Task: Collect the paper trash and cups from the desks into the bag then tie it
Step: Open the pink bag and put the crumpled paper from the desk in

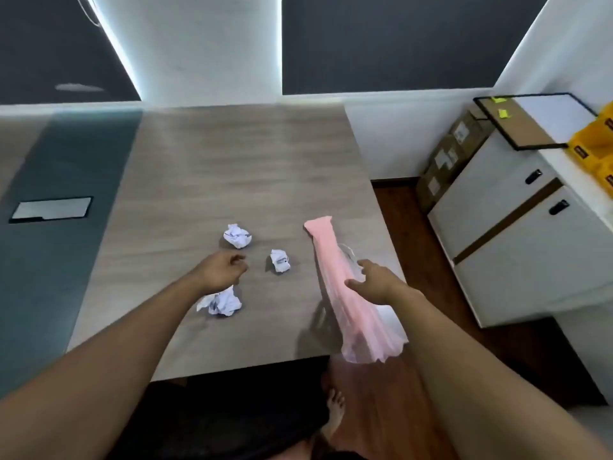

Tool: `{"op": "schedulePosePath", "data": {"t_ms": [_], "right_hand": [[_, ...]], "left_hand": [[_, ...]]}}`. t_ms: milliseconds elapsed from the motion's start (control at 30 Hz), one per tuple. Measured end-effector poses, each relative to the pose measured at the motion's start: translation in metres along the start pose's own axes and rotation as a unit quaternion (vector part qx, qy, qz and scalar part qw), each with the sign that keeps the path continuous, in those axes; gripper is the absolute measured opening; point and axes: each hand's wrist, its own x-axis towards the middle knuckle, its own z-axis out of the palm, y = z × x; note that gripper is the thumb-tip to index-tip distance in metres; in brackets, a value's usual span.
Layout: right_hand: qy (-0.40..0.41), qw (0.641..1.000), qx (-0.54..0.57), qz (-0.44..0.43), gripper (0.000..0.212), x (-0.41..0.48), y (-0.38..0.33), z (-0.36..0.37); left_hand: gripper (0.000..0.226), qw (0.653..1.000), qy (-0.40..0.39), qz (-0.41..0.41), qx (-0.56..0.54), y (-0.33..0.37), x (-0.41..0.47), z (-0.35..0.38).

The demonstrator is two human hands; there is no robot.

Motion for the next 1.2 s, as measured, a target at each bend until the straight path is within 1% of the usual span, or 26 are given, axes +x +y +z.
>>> {"op": "schedulePosePath", "data": {"t_ms": [100, 167, 300, 367, 467, 500, 600, 667, 733, 767, 800, 833, 867, 900, 967, 1067, 1100, 1133, 1200], "right_hand": [[-0.036, 0.998, 0.021, 0.042, 0.072, 0.009, 0.033, 0.016], [-0.064, 0.995, 0.03, 0.069, 0.066, 0.011, 0.053, 0.032], [-0.085, 0.986, 0.061, 0.13, 0.064, 0.025, 0.088, 0.071], [-0.08, 0.981, 0.069, 0.164, 0.057, 0.033, 0.104, 0.093], [-0.039, 0.98, 0.102, 0.164, 0.035, 0.038, 0.107, 0.105], [-0.027, 0.979, 0.125, 0.157, 0.034, 0.04, 0.104, 0.102], [-0.006, 0.968, 0.213, 0.131, 0.049, 0.045, 0.087, 0.087], [0.004, 0.948, 0.293, 0.126, 0.05, 0.047, 0.073, 0.073], [0.005, 0.925, 0.358, 0.125, 0.051, 0.049, 0.058, 0.063], [0.003, 0.915, 0.383, 0.126, 0.054, 0.05, 0.051, 0.06], [0.003, 0.909, 0.397, 0.126, 0.057, 0.051, 0.042, 0.056], [-0.002, 0.904, 0.408, 0.127, 0.06, 0.051, 0.035, 0.053], [-0.01, 0.901, 0.415, 0.125, 0.063, 0.05, 0.026, 0.05], [-0.018, 0.9, 0.419, 0.122, 0.066, 0.049, 0.017, 0.048], [-0.032, 0.906, 0.408, 0.112, 0.068, 0.042, 0.002, 0.043], [-0.041, 0.925, 0.366, 0.095, 0.072, 0.033, -0.017, 0.041], [-0.044, 0.929, 0.356, 0.089, 0.075, 0.031, -0.021, 0.04], [-0.045, 0.933, 0.348, 0.081, 0.078, 0.027, -0.028, 0.036], [-0.032, 0.941, 0.331, 0.06, 0.079, 0.021, -0.039, 0.03]], "left_hand": [[0.02, 0.995, -0.042, -0.055, -0.077, 0.008, 0.013, 0.059], [0.02, 0.989, -0.07, -0.087, -0.095, 0.012, 0.016, 0.105], [0.019, 0.975, -0.108, -0.132, -0.139, 0.005, 0.026, 0.187], [0.019, 0.969, -0.131, -0.149, -0.148, -0.003, 0.032, 0.223], [0.007, 0.969, -0.126, -0.137, -0.16, 0.002, 0.03, 0.252], [0.017, 0.97, -0.117, -0.118, -0.175, 0.006, 0.03, 0.257], [0.058, 0.967, -0.097, -0.058, -0.227, 0.014, 0.026, 0.255], [0.086, 0.974, -0.082, -0.019, -0.209, 0.015, 0.019, 0.244], [0.117, 0.984, -0.074, 0.013, -0.162, 0.017, 0.012, 0.229], [0.128, 0.986, -0.08, 0.027, -0.146, 0.02, 0.007, 0.223], [0.134, 0.986, -0.084, 0.042, -0.139, 0.022, 0.002, 0.216], [0.135, 0.986, -0.075, 0.063, -0.136, 0.024, -0.001, 0.21], [0.128, 0.987, -0.049, 0.079, -0.13, 0.025, -0.003, 0.204], [0.114, 0.988, -0.013, 0.094, -0.123, 0.024, -0.002, 0.197], [0.072, 0.984, 0.038, 0.116, -0.128, 0.02, 0.004, 0.183], [0.018, 0.98, 0.081, 0.113, -0.14, 0.016, 0.008, 0.158], [0.017, 0.979, 0.097, 0.109, -0.141, 0.015, 0.009, 0.151], [0.025, 0.978, 0.105, 0.098, -0.153, 0.014, 0.01, 0.144], [0.035, 0.97, 0.114, 0.062, -0.205, 0.015, 0.008, 0.127]]}}
